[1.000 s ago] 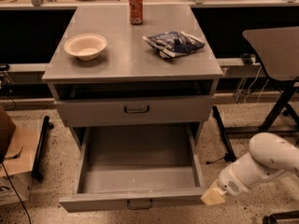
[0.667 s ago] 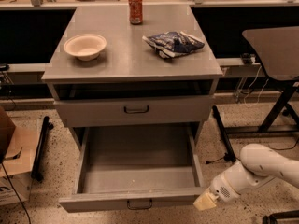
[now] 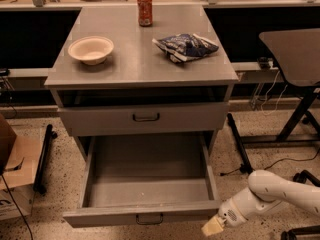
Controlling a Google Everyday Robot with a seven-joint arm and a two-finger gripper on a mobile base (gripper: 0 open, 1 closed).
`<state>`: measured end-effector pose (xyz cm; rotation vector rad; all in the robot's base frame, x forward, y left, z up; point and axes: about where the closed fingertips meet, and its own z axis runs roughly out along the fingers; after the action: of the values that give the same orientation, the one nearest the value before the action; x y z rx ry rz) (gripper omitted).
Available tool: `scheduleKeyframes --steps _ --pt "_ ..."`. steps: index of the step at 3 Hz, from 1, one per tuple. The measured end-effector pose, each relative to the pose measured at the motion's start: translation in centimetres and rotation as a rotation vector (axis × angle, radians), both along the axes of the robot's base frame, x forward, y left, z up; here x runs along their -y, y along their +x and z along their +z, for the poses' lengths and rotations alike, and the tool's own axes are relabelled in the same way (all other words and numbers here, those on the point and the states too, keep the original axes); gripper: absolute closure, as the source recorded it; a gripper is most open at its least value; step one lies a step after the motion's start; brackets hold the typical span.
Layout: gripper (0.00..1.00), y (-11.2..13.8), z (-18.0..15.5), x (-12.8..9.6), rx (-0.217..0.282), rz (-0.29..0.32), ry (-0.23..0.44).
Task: Close middle drawer
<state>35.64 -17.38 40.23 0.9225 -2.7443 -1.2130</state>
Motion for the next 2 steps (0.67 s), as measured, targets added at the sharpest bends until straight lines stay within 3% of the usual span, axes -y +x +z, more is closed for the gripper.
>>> scheduleKeyframes --steps 2 --pt "1.00 0.54 -1.44 -0.57 -0.019 -0.011 0.020"
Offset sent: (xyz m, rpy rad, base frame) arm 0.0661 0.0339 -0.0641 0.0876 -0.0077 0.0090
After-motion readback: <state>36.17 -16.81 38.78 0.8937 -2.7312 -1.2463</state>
